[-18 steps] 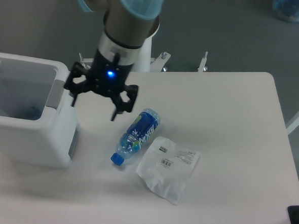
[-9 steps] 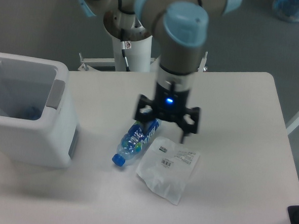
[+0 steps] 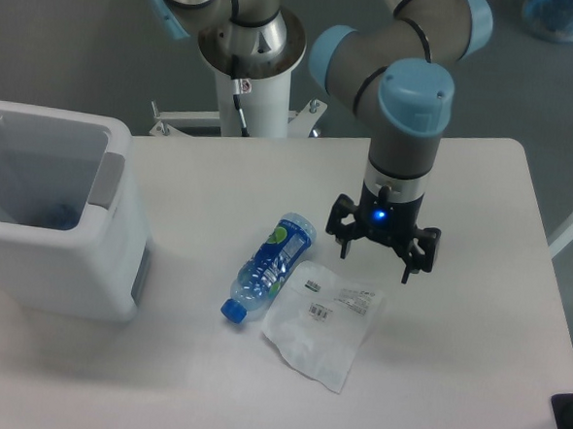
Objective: Open the trash can
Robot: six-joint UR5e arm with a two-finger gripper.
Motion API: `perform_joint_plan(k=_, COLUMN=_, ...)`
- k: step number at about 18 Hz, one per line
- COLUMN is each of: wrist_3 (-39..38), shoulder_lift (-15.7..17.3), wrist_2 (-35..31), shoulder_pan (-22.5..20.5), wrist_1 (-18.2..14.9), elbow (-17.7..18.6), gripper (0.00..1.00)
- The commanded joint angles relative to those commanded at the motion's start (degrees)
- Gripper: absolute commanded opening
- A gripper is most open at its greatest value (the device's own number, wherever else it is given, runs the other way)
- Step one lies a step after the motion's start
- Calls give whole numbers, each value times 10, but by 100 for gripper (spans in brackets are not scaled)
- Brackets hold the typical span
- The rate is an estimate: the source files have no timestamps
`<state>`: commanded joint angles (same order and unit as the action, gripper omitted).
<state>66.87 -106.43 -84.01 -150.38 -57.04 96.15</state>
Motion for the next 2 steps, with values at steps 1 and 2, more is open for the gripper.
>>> perform_joint_plan(k=1, wrist_3=4, shoulder_lift=-2, wrist_2=-14, shoulder_pan=1, wrist_1=0, elbow=0, gripper=100)
perform_joint_plan(k=2, wrist_3=4, shoulder_lift=-3, wrist_2=-27, shoulder_pan=3, wrist_1=1, elbow=0, gripper=100)
